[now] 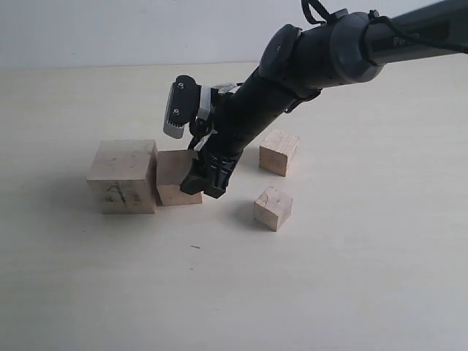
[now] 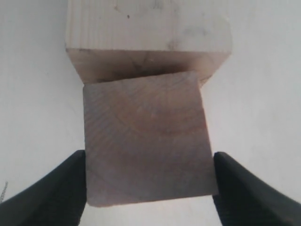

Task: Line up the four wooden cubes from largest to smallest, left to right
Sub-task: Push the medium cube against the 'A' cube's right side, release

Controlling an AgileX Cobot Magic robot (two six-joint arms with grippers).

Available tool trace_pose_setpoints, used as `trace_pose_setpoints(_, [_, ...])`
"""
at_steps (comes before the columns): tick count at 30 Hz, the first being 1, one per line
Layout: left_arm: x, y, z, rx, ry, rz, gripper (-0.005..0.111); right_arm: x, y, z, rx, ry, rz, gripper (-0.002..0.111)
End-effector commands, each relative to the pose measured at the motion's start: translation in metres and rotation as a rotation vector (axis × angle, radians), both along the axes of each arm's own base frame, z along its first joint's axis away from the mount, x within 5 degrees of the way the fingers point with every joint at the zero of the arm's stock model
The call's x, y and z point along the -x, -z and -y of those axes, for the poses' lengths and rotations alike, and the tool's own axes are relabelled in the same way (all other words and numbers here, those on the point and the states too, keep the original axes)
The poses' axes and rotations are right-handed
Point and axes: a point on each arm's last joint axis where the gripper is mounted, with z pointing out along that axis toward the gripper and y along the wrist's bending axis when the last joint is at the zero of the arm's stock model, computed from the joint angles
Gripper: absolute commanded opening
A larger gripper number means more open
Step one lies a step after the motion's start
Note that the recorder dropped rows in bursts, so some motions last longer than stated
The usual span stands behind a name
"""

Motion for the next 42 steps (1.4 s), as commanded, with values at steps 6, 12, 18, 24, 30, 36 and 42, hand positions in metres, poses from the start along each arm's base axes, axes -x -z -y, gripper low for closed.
trace_pose_setpoints(6, [0.0, 0.0, 0.0, -0.001, 0.003, 0.011, 0.0, -0.002, 0.008, -0.003, -0.034, 0.007, 0.017, 0.0])
trace_pose_setpoints(12, [0.0, 0.0, 0.0, -0.001, 0.003, 0.011, 0.0, -0.003, 0.022, -0.003, -0.014, 0.021, 0.006, 0.0])
trace_pose_setpoints(18, [0.0, 0.0, 0.0, -0.001, 0.003, 0.011, 0.0, -0.003, 0.022, -0.003, -0.014, -0.029, 0.035, 0.0])
trace_pose_setpoints(24, [0.0, 0.0, 0.0, -0.001, 0.003, 0.011, 0.0, -0.002, 0.022, -0.003, -0.016, -0.062, 0.056, 0.0])
trace_pose_setpoints(30, [0.0, 0.0, 0.0, -0.001, 0.003, 0.011, 0.0, -0.002, 0.02, -0.005, -0.049, -0.026, 0.027, 0.0])
trace_pose_setpoints(36, [0.0, 0.0, 0.0, -0.001, 0.003, 0.011, 0.0, -0.002, 0.019, -0.006, -0.061, -0.013, 0.014, 0.018])
trace_pose_setpoints(42, [0.0, 0.0, 0.0, -0.001, 0.003, 0.011, 0.0, -0.002, 0.019, -0.007, -0.065, -0.005, 0.012, 0.055])
